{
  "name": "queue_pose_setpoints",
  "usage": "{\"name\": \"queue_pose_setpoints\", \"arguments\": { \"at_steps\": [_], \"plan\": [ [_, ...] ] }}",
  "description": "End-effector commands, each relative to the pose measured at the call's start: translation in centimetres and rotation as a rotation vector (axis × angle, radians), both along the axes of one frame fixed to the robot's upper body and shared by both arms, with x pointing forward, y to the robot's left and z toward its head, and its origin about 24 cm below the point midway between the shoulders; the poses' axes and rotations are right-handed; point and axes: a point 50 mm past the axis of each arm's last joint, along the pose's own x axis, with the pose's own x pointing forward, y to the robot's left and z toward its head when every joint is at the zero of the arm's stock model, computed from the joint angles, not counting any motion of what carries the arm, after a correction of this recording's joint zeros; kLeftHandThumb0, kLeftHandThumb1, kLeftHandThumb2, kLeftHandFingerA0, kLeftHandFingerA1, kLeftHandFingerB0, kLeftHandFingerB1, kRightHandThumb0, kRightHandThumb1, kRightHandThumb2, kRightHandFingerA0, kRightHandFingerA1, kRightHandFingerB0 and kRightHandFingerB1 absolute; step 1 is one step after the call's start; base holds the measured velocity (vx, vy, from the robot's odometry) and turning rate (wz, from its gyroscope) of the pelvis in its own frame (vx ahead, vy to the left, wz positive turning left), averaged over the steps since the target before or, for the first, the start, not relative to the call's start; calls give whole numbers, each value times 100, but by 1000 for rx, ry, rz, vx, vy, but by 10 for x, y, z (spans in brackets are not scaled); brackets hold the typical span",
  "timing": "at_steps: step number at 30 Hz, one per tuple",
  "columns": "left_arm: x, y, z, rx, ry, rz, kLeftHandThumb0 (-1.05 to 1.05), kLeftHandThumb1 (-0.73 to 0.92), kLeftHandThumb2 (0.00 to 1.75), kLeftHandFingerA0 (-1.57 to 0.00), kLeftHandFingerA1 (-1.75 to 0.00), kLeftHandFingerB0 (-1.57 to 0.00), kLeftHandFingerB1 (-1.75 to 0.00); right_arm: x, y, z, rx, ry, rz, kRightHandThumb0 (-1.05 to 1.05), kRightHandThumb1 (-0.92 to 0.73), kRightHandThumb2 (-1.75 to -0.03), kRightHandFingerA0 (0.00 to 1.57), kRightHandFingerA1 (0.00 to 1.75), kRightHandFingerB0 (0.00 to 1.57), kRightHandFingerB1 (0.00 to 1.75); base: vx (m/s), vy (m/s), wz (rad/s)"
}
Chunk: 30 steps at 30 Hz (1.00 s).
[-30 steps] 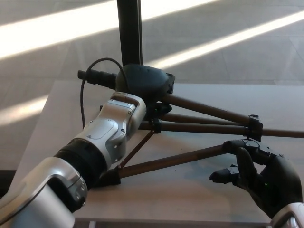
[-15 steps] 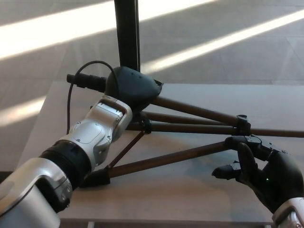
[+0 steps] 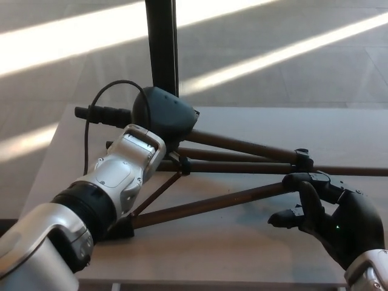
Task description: Use both hands of the robot to pick up the tripod lying in the middle of the desk and make it stand upright on the desk
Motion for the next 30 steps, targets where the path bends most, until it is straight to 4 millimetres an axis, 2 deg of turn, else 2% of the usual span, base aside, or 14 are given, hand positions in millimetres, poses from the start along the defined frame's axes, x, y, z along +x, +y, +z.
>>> {"name": "queue_pose_setpoints", "arguments": {
  "at_steps": [1,2,3,4,5,7,10,14,15,17,18,22,25,30],
  "plan": [
    [3,6,4,-56,4,63,-35,73,61,-86,-175,-73,-132,1,11,-9,23,124,36,-105,-44,-57,132,68,116,59,0,0,0],
    [3,4,7,-103,1,61,-32,72,65,-83,-167,-75,-118,1,14,-11,31,142,63,-105,-19,-81,132,59,116,54,0,0,0],
    [4,2,10,-129,-2,45,-28,70,66,-80,-162,-76,-103,2,18,-15,48,175,83,-105,-14,-77,132,57,118,53,0,0,0],
    [4,1,11,-152,-1,36,-26,68,70,-85,-158,-77,-106,2,20,-17,50,190,92,-103,-28,-81,129,64,111,57,0,0,0],
    [4,-2,14,-213,-5,16,-26,69,74,-85,-158,-77,-110,1,25,-21,39,229,129,-105,-41,-57,115,78,100,68,0,0,0],
    [4,-3,16,-227,-17,4,-30,77,74,-86,-154,-76,-113,2,29,-24,54,267,131,-105,-23,-78,108,76,103,62,0,0,0],
    [3,-9,23,-301,-40,-16,-32,80,74,-89,-140,-76,-100,1,43,-34,81,358,145,-105,-24,-80,100,90,96,70,0,0,0],
    [3,-15,32,-279,-47,-30,-32,67,67,-91,-153,-83,-105,-2,61,-49,187,426,172,-105,-19,-78,68,116,71,89,0,0,0],
    [3,-16,33,-287,-46,-31,-31,66,67,-91,-156,-84,-108,-2,63,-51,192,433,168,-105,-36,-54,65,116,71,90,0,0,0],
    [3,-18,33,-301,-54,-40,-32,61,65,-93,-158,-85,-112,-1,63,-54,202,449,155,-105,-22,-78,63,119,71,91,0,0,0],
    [2,-18,34,-314,-61,-52,-28,63,68,-91,-160,-82,-117,1,62,-56,232,467,124,-105,-31,-54,60,118,71,93,0,0,0],
    [1,-19,35,-311,-60,-53,-30,65,67,-93,-156,-85,-106,6,59,-58,266,475,101,-105,-32,-54,59,120,69,95,0,0,0],
    [1,-15,32,-306,-46,-49,-30,76,74,-93,-110,-80,-78,11,53,-59,320,484,49,-105,-32,-56,63,125,70,103,0,0,0],
    [3,-11,33,-349,-29,-44,-25,72,72,-84,-162,-72,-130,8,50,-61,351,503,28,-105,-32,-57,55,129,65,106,0,0,0]
  ]
}}
